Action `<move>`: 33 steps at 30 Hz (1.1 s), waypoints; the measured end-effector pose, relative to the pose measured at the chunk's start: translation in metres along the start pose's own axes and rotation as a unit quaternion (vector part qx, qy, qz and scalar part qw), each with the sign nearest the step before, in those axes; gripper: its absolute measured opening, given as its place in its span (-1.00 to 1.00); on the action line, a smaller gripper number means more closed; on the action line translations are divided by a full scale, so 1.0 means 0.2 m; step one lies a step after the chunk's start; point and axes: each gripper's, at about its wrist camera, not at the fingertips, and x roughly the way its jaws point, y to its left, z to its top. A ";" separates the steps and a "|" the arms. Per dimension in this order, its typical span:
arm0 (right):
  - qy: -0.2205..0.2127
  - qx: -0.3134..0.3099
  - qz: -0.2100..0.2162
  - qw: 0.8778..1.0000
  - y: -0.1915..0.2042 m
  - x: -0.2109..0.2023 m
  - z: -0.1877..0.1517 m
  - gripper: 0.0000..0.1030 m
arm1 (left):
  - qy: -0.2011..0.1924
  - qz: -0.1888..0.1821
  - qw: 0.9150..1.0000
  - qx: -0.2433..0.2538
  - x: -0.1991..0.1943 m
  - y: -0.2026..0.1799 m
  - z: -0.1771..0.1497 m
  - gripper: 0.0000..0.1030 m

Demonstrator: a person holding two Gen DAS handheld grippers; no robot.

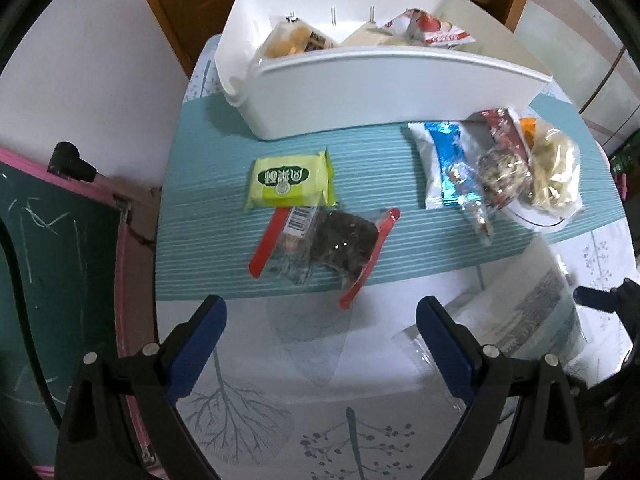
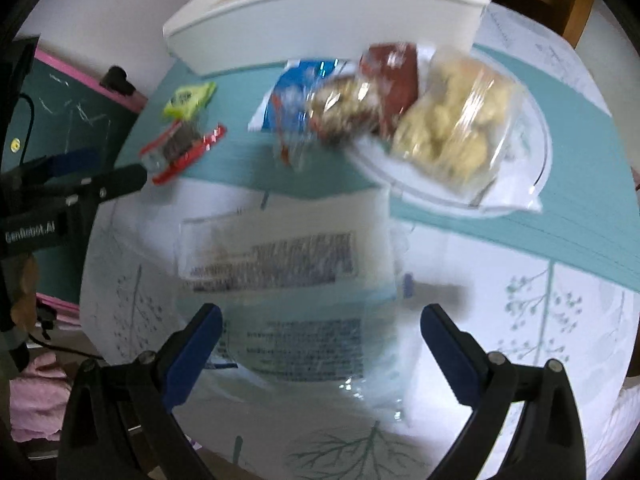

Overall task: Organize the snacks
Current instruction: 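Grasp the clear dark-cookie bag with left tool while right tool grasps the white printed pack, then lift the cookie bag with left tool while right tool carries the white pack over the basket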

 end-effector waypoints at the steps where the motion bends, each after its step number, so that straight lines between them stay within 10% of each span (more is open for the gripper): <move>1: 0.001 -0.005 -0.003 1.000 0.01 0.01 -0.01 0.99 | 0.001 0.001 1.000 0.000 0.02 0.00 0.00 0.85; 20: 0.028 -0.041 0.010 0.999 0.12 0.11 0.02 0.95 | 0.020 0.010 0.999 -0.030 0.31 0.06 0.16 0.87; 26: 0.029 -0.040 0.060 0.997 0.12 0.07 0.05 0.19 | 0.016 -0.020 0.999 -0.042 0.32 0.09 0.18 0.53; 28: 0.024 -0.038 0.078 0.996 0.11 0.04 0.07 -0.10 | 0.008 -0.009 1.000 -0.022 0.30 0.05 0.17 0.24; 29: 0.022 -0.041 0.088 0.995 0.11 0.02 0.08 -0.28 | 0.001 -0.015 1.000 -0.004 0.28 0.02 0.17 -0.22; 33: 0.014 -0.057 0.096 0.994 0.12 -0.05 0.09 -0.51 | 0.010 -0.018 1.000 -0.006 0.26 -0.02 0.15 -0.23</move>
